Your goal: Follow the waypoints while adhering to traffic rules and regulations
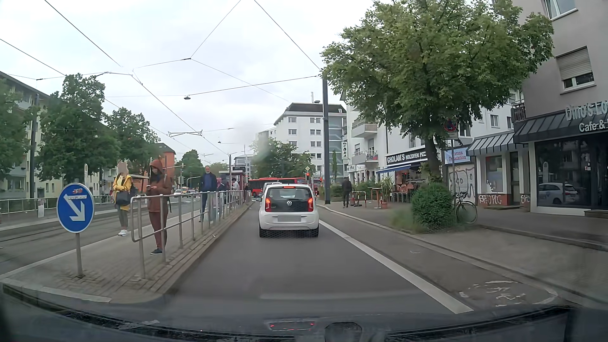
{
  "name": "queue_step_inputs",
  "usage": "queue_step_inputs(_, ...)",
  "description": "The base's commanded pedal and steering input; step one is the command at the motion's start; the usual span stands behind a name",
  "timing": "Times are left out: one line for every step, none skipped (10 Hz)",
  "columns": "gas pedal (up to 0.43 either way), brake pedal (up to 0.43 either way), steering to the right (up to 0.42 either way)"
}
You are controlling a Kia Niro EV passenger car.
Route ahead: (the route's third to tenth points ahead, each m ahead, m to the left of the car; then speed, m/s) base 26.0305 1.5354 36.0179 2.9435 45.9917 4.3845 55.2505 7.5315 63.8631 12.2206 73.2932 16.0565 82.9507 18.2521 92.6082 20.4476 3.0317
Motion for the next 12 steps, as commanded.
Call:
queue_step_inputs(0.0, 0.128, -0.005)
queue_step_inputs(0.0, 0.128, -0.01)
queue_step_inputs(0.0, 0.134, -0.014)
queue_step_inputs(0.0, 0.14, -0.021)
queue_step_inputs(0.0, 0.14, -0.028)
queue_step_inputs(0.0, 0.14, -0.034)
queue_step_inputs(0.0, 0.134, -0.041)
queue_step_inputs(0.0, 0.122, -0.049)
queue_step_inputs(0.0, 0.116, -0.059)
queue_step_inputs(0.0, 0.11, -0.067)
queue_step_inputs(0.0, 0.11, -0.077)
queue_step_inputs(0.0, 0.122, -0.088)
